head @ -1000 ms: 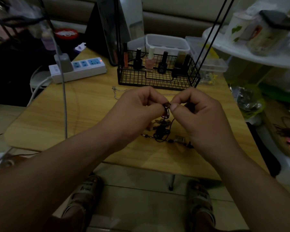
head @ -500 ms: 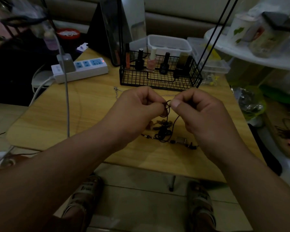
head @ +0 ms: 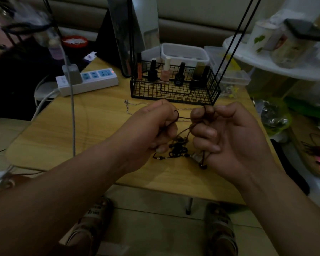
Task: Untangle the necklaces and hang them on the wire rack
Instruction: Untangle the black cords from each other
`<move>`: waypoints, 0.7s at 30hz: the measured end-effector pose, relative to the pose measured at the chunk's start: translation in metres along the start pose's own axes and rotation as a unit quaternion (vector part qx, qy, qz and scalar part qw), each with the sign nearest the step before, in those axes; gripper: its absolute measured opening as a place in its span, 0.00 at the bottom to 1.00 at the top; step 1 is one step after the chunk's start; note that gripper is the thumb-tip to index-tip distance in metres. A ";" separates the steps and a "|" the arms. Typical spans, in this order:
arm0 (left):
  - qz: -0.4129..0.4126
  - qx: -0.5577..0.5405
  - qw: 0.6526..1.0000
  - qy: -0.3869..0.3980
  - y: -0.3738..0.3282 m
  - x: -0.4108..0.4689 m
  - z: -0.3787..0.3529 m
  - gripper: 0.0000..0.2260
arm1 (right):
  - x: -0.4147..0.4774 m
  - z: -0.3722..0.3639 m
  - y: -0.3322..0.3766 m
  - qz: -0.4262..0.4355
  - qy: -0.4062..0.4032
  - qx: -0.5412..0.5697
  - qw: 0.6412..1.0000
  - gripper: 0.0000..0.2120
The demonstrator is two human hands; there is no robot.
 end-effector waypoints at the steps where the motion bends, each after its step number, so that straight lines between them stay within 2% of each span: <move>1: 0.000 -0.001 1.000 0.000 0.001 0.000 0.000 0.05 | 0.000 0.001 0.000 0.002 0.002 0.007 1.000 0.02; 5: -0.001 -0.008 1.000 0.000 0.003 0.001 0.001 0.06 | 0.000 0.006 0.007 0.027 -0.044 -0.003 0.999 0.04; 10: 0.007 -0.006 1.000 -0.003 -0.002 0.005 0.014 0.08 | -0.004 0.027 0.031 0.118 -0.144 -0.045 0.982 0.04; 12: 0.002 0.010 1.000 -0.009 -0.004 0.005 0.018 0.05 | -0.006 0.034 0.039 0.137 -0.155 -0.041 0.978 0.04; 14: -0.002 0.017 1.000 -0.016 -0.006 0.005 0.019 0.03 | -0.009 0.040 0.047 0.156 -0.201 -0.071 0.965 0.08; 16: -0.006 0.018 1.000 -0.022 -0.006 0.005 0.021 0.05 | -0.013 0.044 0.054 0.175 -0.289 -0.181 0.924 0.10; 18: -0.011 0.050 0.999 -0.019 -0.008 0.005 0.023 0.07 | -0.017 0.047 0.059 0.173 -0.349 -0.318 0.865 0.08; 21: -0.042 0.170 0.984 0.025 -0.015 0.004 0.026 0.09 | -0.025 0.049 0.064 0.145 -0.342 -0.455 0.810 0.11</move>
Point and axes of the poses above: each hand's wrist, its own x-axis towards the middle knuckle, its own z-axis out of the back of the hand, y = z × x, the point moved 2 cm from there along x, towards the middle knuckle, and after that the axes turned 11 degrees about -z, right-handed, at the moved point
